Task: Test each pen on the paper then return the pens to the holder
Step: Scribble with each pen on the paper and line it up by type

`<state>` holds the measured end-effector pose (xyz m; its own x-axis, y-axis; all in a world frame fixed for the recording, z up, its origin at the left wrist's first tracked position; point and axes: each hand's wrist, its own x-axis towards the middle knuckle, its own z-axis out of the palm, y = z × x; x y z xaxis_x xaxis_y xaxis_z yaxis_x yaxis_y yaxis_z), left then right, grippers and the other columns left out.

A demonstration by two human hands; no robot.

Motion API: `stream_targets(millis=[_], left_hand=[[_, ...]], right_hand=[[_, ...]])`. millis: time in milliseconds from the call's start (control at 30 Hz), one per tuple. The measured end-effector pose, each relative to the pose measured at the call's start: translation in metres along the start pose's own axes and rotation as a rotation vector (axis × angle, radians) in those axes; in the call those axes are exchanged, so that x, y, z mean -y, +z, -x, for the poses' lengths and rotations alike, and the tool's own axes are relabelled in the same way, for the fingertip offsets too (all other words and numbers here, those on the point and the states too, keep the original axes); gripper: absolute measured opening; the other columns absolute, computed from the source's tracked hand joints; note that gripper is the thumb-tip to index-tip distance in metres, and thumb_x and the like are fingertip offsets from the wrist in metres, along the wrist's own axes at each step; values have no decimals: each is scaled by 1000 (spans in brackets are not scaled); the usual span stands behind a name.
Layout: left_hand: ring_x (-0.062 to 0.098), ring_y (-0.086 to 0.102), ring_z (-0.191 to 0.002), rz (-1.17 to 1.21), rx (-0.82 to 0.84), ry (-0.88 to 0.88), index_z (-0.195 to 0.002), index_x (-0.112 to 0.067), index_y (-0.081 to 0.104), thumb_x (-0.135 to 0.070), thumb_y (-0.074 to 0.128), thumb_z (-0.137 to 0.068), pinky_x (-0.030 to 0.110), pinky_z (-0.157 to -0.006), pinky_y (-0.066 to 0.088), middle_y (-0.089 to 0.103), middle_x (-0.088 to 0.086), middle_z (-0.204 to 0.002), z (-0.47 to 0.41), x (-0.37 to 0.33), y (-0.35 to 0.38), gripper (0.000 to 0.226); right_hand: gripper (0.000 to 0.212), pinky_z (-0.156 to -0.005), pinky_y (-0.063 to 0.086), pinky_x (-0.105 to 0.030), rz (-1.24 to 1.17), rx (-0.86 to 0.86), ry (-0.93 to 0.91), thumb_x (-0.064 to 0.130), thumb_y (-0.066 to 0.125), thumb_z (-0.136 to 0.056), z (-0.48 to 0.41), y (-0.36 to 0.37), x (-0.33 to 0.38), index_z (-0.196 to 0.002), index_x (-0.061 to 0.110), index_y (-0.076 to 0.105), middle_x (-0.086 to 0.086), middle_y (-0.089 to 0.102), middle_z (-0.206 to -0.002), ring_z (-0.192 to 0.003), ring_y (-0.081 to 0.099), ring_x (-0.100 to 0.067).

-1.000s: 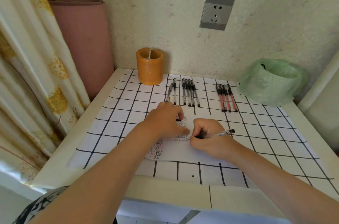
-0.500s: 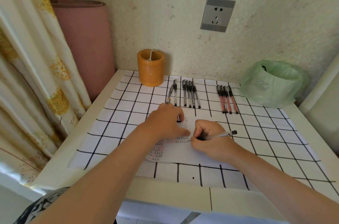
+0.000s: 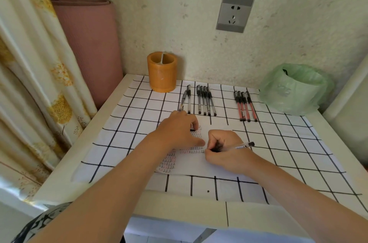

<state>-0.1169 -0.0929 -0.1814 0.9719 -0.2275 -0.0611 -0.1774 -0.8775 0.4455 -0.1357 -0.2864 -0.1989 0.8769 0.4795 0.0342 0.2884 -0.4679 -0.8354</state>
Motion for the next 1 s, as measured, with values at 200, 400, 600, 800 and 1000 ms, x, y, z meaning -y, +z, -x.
stream_targets(millis=[200, 400, 600, 800, 1000], left_hand=[[12, 41, -109, -13, -20, 13, -105, -34, 56, -61, 72, -70, 35, -86, 47, 49, -8, -112, 2, 1, 2, 47], [10, 47, -108, 46, 20, 40, -109, -32, 61, -51, 70, -82, 34, -90, 48, 52, -9, -109, 2, 4, -7, 34], [5, 57, -89, 78, -25, 7, -108, -27, 66, -23, 60, -94, 22, -75, 49, 62, -10, -106, 6, 20, -23, 15], [0, 55, -81, 55, -6, -20, -104, -30, 68, -27, 63, -93, 16, -66, 42, 62, -15, -102, 6, 26, -29, 12], [3, 56, -87, -73, -9, 1, -99, -36, 70, -37, 74, -85, 22, -64, 42, 61, -17, -97, 6, 20, -26, 15]], right_hand=[[19, -52, 36, -29, -46, -24, 36, 2, 65, -74, 2, -1, 0, -67, 11, 51, 3, 50, -62, -56, 43, -11], [16, -48, 37, -23, -354, -199, 116, -5, 66, -86, -3, -3, 6, -80, 9, 64, 1, 58, -61, -54, 46, -13], [36, -42, 39, -28, -458, -243, 138, -3, 46, -100, -11, -10, 4, -107, 20, 73, -9, 63, -76, -54, 54, -21], [46, -48, 46, -33, -747, -182, 195, -10, 31, -98, -19, -22, 12, -119, 7, 68, -16, 67, -90, -59, 60, -27], [44, -48, 44, -31, -620, -175, 186, -6, 48, -95, -26, -25, 22, -123, 27, 57, -11, 54, -87, -56, 52, -21]])
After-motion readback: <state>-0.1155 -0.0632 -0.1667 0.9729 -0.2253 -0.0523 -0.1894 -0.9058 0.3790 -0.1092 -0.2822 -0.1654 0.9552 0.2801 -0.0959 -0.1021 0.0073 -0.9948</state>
